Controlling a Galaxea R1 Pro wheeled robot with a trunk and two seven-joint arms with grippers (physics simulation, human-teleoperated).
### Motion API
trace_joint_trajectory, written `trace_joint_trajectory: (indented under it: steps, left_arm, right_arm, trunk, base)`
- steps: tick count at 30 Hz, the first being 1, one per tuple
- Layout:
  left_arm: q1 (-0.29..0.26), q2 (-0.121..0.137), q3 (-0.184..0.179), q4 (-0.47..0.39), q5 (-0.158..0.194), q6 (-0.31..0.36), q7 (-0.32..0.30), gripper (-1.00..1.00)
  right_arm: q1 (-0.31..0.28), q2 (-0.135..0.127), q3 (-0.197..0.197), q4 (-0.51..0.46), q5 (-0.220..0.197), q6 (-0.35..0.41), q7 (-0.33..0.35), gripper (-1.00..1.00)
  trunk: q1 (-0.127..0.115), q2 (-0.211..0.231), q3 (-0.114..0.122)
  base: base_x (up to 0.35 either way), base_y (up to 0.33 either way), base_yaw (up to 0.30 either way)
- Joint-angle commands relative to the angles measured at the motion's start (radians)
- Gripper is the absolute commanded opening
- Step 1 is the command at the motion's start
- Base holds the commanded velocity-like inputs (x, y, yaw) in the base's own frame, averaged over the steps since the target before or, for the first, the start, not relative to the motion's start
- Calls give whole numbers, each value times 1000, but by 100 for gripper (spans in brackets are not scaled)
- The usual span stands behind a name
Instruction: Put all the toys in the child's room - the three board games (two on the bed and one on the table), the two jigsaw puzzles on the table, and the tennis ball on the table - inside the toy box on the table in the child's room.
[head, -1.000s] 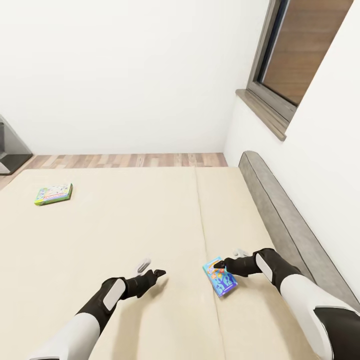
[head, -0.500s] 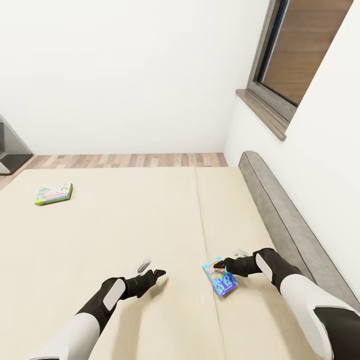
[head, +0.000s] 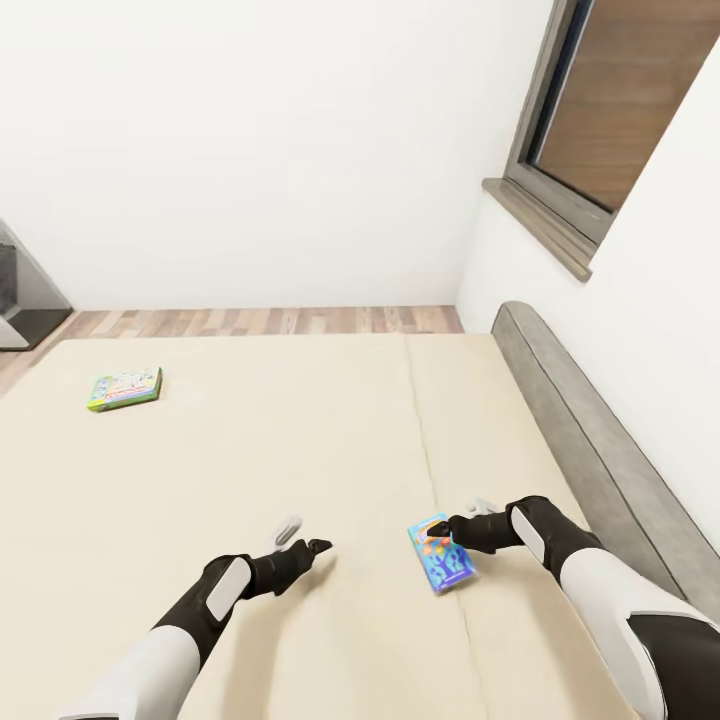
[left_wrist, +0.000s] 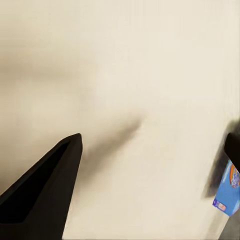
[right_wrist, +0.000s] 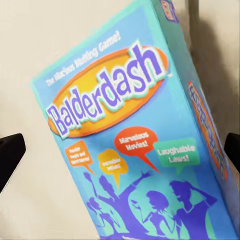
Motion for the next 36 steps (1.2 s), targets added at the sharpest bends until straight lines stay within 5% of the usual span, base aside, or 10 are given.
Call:
trace_joint_trajectory:
  steps: [1, 36]
  left_arm:
    - [0, -1, 7, 0, -3, 7, 0, 100]
    - [0, -1, 8, 0, -4, 7, 2, 100]
  right_arm:
    - [0, 0, 1, -1, -10, 8, -2, 100]
    - [0, -1, 1, -1, -9, 9, -3, 100]
  trunk:
    - [0, 0, -1]
    - [0, 0, -1]
  base:
    - [0, 131, 0]
    - [-2, 21, 0]
